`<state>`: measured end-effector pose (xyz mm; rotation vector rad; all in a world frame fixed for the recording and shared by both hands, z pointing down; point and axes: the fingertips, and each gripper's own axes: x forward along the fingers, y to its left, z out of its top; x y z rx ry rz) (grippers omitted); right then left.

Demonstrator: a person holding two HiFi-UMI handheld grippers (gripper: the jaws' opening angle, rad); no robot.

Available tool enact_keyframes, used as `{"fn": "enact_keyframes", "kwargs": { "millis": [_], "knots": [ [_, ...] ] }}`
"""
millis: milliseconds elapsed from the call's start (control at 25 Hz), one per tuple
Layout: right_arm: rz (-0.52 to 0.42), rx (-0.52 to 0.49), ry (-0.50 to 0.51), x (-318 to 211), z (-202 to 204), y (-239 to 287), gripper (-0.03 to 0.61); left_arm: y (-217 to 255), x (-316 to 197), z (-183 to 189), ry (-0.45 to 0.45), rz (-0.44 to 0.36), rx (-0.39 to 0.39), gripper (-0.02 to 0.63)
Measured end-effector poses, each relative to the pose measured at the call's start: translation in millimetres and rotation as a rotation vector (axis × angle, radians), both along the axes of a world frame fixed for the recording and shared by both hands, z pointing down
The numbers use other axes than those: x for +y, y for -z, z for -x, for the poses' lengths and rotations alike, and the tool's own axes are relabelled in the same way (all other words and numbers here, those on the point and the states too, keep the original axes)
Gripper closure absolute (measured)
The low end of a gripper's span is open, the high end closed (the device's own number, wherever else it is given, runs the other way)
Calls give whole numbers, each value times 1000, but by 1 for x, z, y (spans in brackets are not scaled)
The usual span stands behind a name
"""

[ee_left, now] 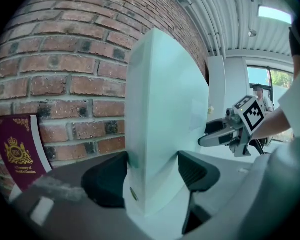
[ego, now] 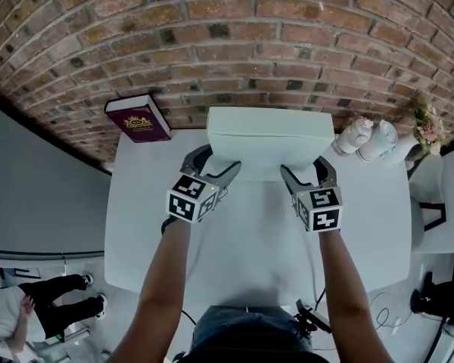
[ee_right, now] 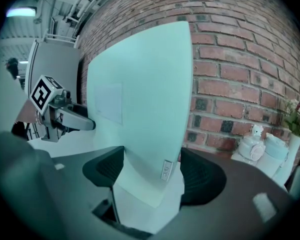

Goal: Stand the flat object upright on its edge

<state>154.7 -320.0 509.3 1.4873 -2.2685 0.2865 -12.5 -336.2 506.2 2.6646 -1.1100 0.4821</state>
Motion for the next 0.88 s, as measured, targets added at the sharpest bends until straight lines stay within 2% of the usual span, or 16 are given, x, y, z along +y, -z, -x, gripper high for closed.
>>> {"fn": "enact_keyframes", "kwargs": {
  "millis": [280,880],
  "knots": [
    [-6,10,-7,-5,-1,-2,221,-2,-5,0,-8,2,25,295],
    [5,89,11,0,-2,-6,210,-3,2,1,-24,11,-4,288]
  ]
}}
